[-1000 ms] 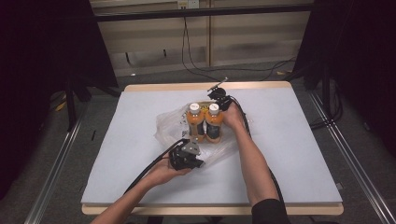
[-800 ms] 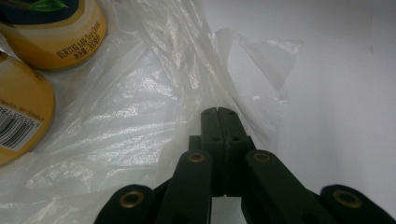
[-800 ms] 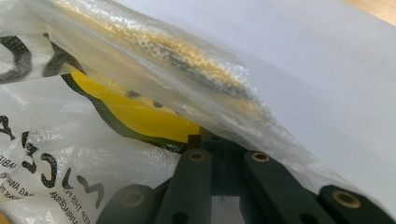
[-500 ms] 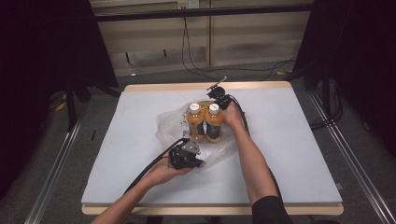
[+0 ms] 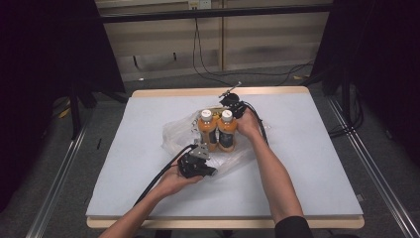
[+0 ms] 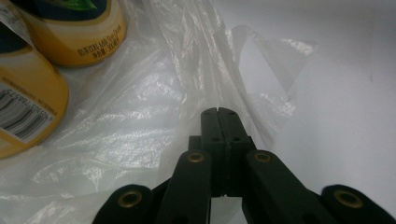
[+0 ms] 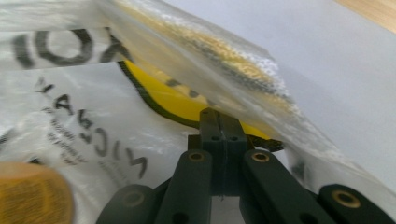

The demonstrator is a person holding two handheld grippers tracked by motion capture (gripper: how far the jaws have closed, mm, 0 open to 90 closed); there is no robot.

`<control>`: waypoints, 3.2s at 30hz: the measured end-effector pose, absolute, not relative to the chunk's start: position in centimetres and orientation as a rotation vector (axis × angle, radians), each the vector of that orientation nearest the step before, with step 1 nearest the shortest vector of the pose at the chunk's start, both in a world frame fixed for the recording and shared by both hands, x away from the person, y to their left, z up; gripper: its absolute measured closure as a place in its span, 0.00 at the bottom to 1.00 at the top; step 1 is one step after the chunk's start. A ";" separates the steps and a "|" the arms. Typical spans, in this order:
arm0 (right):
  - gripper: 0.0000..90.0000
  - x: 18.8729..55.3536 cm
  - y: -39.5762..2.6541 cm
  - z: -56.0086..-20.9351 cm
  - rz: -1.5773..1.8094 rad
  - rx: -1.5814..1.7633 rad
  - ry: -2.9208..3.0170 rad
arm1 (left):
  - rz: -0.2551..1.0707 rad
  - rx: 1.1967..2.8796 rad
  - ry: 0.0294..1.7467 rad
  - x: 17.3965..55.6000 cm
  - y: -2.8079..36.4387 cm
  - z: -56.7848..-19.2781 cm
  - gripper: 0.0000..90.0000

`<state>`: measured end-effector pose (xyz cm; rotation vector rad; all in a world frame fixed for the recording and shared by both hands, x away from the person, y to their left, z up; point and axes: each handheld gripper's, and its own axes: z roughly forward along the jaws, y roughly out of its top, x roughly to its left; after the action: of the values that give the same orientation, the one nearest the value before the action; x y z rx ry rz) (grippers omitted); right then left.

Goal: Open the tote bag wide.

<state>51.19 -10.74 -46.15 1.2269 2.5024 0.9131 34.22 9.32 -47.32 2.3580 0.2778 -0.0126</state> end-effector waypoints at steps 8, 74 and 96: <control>1.00 50.3 -11.8 -45.0 0.962 1.219 2.495 | -0.010 2.322 0.298 34.3 9.4 -47.0 0.97; 0.10 30.3 -26.3 -39.5 1.371 1.178 2.034 | 0.390 2.018 0.687 30.8 22.0 -42.8 0.04; 0.08 21.5 -29.8 -43.3 1.360 1.292 1.929 | 0.393 1.992 0.823 26.5 26.9 -45.1 0.03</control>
<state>21.50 -29.77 -43.30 1.2915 1.9289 1.3603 26.54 26.89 -45.12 1.9918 0.8227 0.3930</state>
